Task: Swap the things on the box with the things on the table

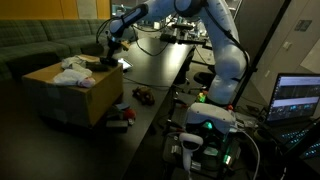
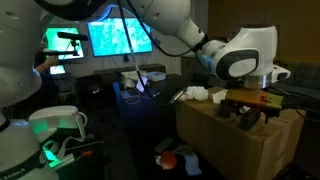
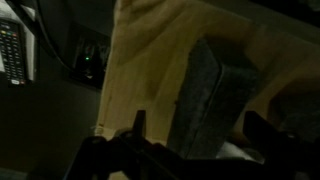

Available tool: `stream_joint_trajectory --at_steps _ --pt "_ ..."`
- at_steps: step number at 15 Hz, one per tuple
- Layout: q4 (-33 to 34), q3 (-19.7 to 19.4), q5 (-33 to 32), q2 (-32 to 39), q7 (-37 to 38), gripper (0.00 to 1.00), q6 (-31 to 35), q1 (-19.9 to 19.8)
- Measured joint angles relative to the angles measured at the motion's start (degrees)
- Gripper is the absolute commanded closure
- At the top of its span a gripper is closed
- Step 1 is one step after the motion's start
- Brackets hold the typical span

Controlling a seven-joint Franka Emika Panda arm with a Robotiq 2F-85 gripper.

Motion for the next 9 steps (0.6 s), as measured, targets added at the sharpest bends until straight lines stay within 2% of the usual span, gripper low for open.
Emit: stream_joint_trajectory --at_steps 2,3,4,9 --pt "0.07 0.32 1.64 -0.04 -2.31 0.0 -2.71 0.08" --pt "0.08 0.32 2.11 -0.04 -3.11 0.09 -3.86 0.15" --pt "0.09 0.32 2.43 -0.04 -3.7 0.26 -4.87 0.17" --pt "0.26 -0.77 2.51 -0.4 -4.84 0.65 -5.89 0.54"
